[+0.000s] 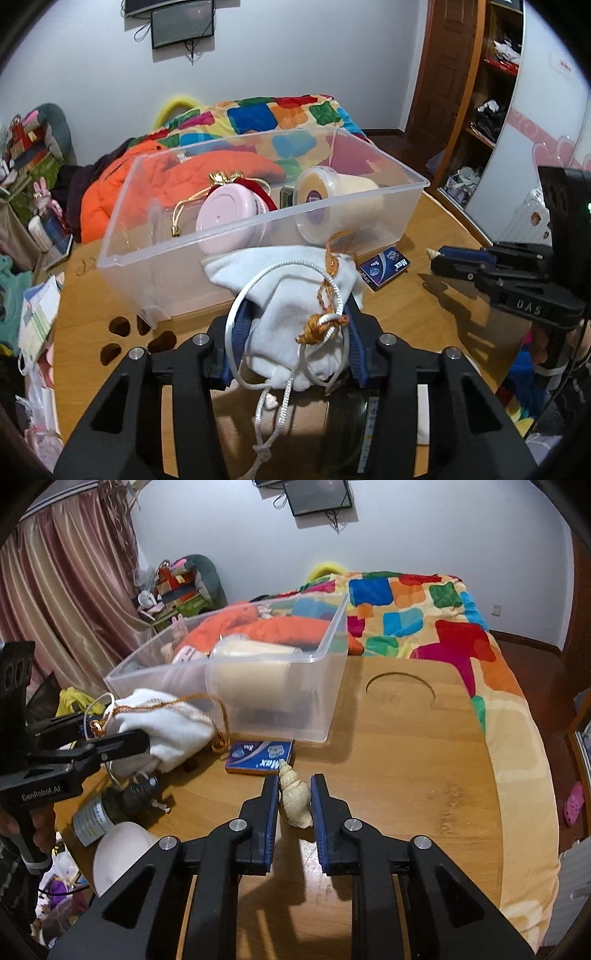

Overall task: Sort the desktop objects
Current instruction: 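Grasp the white drawstring pouch with the left gripper while the right grasps the beige seashell, then lift and carry the white pouch with the left gripper over the bin while the right carries the seashell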

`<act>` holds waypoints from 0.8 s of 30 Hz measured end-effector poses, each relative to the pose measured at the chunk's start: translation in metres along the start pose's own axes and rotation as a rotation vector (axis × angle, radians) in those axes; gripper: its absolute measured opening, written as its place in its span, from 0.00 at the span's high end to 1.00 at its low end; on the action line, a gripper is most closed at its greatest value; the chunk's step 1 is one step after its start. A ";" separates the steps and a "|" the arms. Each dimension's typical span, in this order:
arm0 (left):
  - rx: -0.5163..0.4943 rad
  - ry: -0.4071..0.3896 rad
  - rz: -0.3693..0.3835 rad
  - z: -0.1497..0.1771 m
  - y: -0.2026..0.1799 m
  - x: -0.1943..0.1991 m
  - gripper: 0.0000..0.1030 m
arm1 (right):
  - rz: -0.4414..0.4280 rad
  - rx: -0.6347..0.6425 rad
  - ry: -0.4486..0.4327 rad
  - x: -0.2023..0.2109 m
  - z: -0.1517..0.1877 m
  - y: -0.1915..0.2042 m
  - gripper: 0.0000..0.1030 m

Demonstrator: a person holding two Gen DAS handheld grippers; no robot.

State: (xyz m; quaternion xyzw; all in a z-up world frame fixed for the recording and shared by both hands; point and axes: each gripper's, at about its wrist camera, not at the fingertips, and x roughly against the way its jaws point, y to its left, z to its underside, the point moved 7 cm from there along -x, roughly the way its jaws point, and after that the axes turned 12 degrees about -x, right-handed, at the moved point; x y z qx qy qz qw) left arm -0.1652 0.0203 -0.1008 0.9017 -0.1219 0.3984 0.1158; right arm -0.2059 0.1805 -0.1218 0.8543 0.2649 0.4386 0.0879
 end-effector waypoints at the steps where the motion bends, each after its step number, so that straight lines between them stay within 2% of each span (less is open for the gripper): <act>1: -0.009 0.001 -0.003 -0.001 0.000 0.002 0.55 | -0.005 -0.002 -0.003 0.001 -0.001 0.001 0.85; 6: -0.032 0.002 -0.006 -0.004 0.001 0.012 0.59 | -0.024 0.000 -0.023 0.008 -0.004 0.006 0.85; 9: -0.050 -0.010 -0.015 -0.009 0.006 0.023 0.65 | -0.033 -0.002 -0.030 0.011 -0.006 0.009 0.85; 13: -0.086 -0.014 -0.038 -0.016 0.017 0.035 0.65 | -0.047 -0.006 -0.042 0.015 -0.009 0.012 0.85; 16: -0.072 0.003 -0.008 -0.008 0.021 0.039 0.63 | -0.052 -0.008 -0.046 0.017 -0.009 0.014 0.85; 17: -0.057 0.010 0.014 -0.003 0.022 0.039 0.61 | -0.056 -0.010 -0.046 0.018 -0.009 0.015 0.85; 19: -0.035 0.020 0.030 0.006 0.022 0.038 0.43 | -0.055 -0.007 -0.041 0.016 -0.008 0.014 0.85; 24: -0.031 0.051 0.063 0.019 0.008 0.021 0.25 | -0.053 -0.014 -0.022 0.010 -0.006 0.012 0.85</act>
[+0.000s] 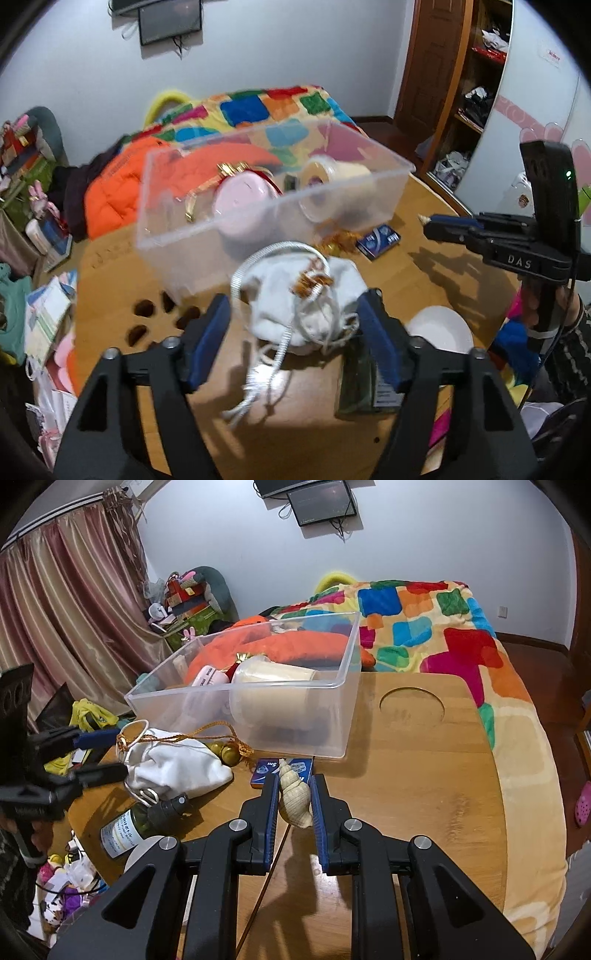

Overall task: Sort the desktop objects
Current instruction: 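Lift and carry the white pouch with the left gripper over the bin while the right carries the seashell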

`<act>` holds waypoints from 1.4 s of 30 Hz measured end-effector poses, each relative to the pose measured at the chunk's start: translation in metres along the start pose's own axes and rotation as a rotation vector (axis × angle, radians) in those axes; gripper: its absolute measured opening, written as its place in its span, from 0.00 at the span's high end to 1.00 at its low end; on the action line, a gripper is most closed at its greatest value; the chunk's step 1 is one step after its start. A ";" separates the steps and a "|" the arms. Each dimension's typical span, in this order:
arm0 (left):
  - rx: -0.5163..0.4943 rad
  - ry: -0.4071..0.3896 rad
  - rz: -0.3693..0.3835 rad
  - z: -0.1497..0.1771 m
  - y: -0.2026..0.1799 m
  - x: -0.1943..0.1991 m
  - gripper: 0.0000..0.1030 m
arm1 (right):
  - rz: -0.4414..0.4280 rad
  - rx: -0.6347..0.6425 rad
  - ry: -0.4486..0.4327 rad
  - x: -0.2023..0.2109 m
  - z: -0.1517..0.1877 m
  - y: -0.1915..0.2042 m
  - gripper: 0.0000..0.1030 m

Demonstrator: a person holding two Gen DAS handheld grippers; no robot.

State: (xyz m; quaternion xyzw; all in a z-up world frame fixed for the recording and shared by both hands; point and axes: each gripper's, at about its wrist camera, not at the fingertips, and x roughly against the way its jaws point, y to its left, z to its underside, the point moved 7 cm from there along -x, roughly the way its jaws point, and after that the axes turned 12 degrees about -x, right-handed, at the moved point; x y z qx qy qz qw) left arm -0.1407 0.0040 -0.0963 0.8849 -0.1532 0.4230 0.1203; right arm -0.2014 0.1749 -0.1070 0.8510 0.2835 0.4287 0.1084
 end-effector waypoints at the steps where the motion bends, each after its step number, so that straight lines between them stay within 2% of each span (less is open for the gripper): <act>1: 0.001 0.014 0.014 0.001 -0.002 -0.007 0.24 | 0.000 0.001 0.001 0.000 0.000 0.000 0.85; 4: 0.026 0.058 0.052 0.002 -0.003 -0.026 0.23 | 0.003 0.009 -0.005 0.004 0.002 0.002 0.85; 9: 0.138 0.110 0.145 0.002 0.006 -0.053 0.20 | 0.016 0.023 -0.010 0.009 0.003 0.002 0.85; 12: 0.113 0.093 0.106 0.000 0.005 -0.056 0.22 | 0.016 0.018 -0.011 0.011 0.004 0.002 0.85; 14: 0.099 0.077 0.081 -0.001 0.003 -0.053 0.29 | 0.013 0.015 -0.006 0.010 0.005 0.001 0.85; 16: 0.086 0.062 0.058 -0.004 0.002 -0.048 0.43 | 0.013 0.015 -0.004 0.009 0.005 0.002 0.85; 18: 0.072 0.055 0.040 -0.004 0.003 -0.042 0.50 | 0.008 0.013 -0.003 0.008 0.004 0.002 0.85; 21: 0.034 0.044 -0.005 -0.003 0.005 -0.033 0.54 | 0.001 0.018 -0.011 0.011 0.003 0.006 0.85; 31: -0.018 0.028 -0.098 0.001 0.022 0.006 0.55 | -0.011 0.038 -0.049 0.020 -0.009 0.020 0.85; 42: -0.118 0.005 -0.185 -0.024 0.035 0.034 0.55 | -0.028 0.056 -0.091 0.026 -0.027 0.034 0.85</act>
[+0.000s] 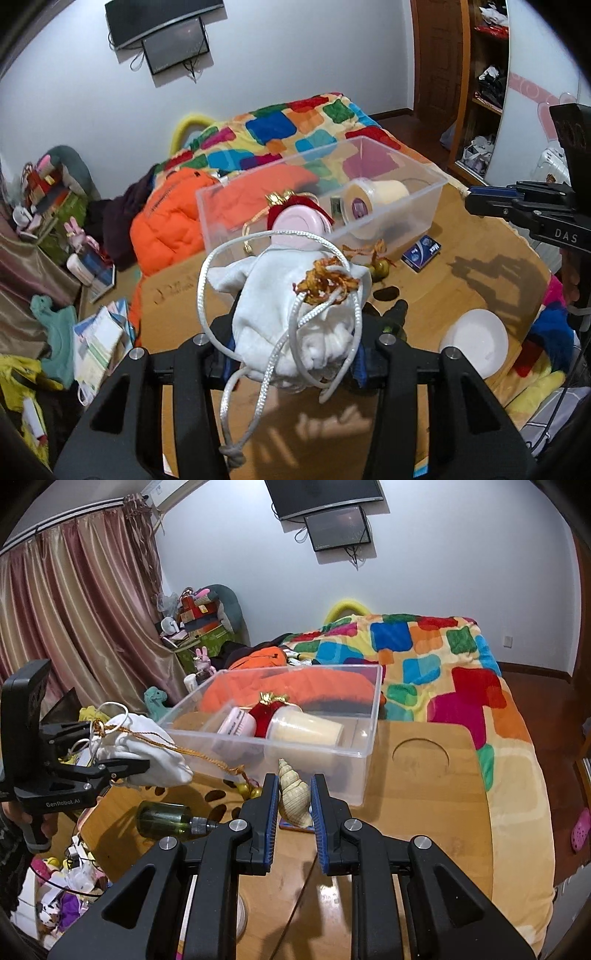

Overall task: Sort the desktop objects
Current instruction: 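Lift and carry the white pouch with the left gripper over the bin while the right carries the seashell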

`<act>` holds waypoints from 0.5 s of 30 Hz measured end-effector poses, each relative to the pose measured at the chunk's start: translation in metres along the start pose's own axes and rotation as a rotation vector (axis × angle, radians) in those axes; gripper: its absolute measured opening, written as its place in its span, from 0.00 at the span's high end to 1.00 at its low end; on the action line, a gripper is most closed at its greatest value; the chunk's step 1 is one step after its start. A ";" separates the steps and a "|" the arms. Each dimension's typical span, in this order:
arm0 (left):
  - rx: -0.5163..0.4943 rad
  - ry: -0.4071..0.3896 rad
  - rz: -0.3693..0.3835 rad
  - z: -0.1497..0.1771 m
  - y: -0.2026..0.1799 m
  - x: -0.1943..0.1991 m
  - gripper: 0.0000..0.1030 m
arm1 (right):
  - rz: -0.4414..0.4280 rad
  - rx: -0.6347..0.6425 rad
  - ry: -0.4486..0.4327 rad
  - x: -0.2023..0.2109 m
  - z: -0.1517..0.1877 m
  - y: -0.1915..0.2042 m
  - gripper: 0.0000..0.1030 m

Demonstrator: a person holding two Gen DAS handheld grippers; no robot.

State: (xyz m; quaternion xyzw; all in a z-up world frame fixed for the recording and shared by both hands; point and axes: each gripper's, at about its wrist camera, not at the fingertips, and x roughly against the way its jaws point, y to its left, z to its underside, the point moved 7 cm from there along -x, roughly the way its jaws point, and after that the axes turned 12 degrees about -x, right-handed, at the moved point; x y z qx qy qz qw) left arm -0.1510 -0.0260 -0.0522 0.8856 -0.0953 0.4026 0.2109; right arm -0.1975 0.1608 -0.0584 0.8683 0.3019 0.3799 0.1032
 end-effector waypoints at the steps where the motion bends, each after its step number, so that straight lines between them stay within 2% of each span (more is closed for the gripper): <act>1: -0.006 -0.002 -0.005 -0.002 0.001 0.001 0.55 | -0.001 0.000 -0.004 0.000 -0.002 0.000 0.85; 15: -0.003 -0.040 -0.026 -0.023 0.026 0.003 0.55 | -0.002 0.016 -0.020 -0.017 -0.030 0.006 0.85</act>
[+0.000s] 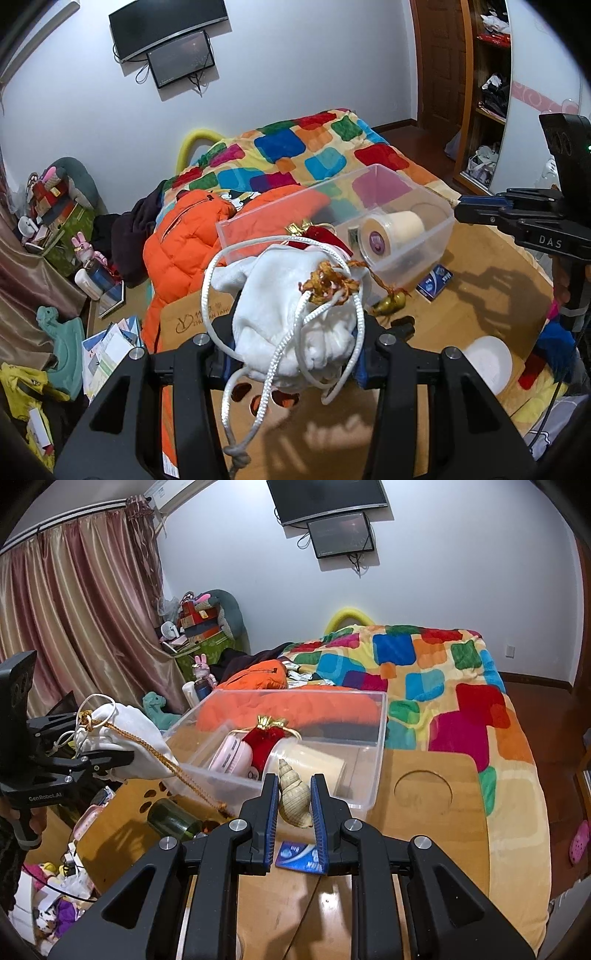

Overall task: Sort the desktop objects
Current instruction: 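Lift and carry the white pouch with the left gripper over the bin while the right carries the seashell, then open the left gripper to drop the pouch into the bin while the right drops the seashell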

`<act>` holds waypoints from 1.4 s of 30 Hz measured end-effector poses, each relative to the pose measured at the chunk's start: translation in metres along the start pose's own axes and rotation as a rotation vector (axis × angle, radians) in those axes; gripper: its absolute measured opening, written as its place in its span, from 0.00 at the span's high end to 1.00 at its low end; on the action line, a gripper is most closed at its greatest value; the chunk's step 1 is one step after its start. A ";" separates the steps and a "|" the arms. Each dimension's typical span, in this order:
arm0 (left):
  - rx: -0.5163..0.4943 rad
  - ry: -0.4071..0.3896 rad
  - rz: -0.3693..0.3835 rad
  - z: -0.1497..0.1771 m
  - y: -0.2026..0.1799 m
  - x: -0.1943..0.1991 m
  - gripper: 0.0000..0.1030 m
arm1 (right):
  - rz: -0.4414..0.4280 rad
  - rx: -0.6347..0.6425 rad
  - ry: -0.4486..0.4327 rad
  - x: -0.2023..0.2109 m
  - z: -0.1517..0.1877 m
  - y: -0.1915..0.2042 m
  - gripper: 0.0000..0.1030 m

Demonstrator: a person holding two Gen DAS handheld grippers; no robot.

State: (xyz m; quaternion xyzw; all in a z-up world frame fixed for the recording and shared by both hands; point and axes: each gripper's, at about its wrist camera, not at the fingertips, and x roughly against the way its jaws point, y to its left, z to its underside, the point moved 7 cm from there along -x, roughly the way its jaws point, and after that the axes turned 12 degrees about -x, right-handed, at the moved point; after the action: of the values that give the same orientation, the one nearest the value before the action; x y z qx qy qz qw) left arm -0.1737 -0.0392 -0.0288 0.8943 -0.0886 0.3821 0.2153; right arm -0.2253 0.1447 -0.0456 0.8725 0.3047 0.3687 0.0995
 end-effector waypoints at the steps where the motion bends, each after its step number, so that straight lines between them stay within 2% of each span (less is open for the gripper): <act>1: -0.003 0.001 -0.001 -0.001 0.001 -0.002 0.55 | -0.002 0.000 0.001 -0.002 -0.002 0.000 0.85; 16: -0.064 0.025 0.001 -0.015 0.011 -0.035 0.55 | 0.014 0.025 0.015 -0.026 -0.020 0.004 0.85; 22: -0.054 0.021 0.026 -0.019 0.012 -0.049 0.55 | 0.014 0.025 0.027 -0.037 -0.025 0.004 0.85; 30: -0.029 0.010 0.052 -0.028 0.015 -0.065 0.55 | -0.040 0.023 0.060 -0.057 -0.027 0.021 0.85; 38: -0.034 0.041 0.071 -0.018 0.013 -0.083 0.54 | -0.051 0.052 0.100 -0.081 -0.025 0.038 0.85; 42: -0.019 0.046 0.078 -0.013 0.015 -0.087 0.54 | -0.030 0.065 0.114 -0.089 -0.021 0.038 0.85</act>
State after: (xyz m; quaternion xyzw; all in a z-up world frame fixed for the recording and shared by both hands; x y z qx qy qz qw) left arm -0.2478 -0.0470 -0.0789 0.8791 -0.1220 0.4098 0.2106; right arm -0.2713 0.0591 -0.0673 0.8482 0.3344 0.4064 0.0592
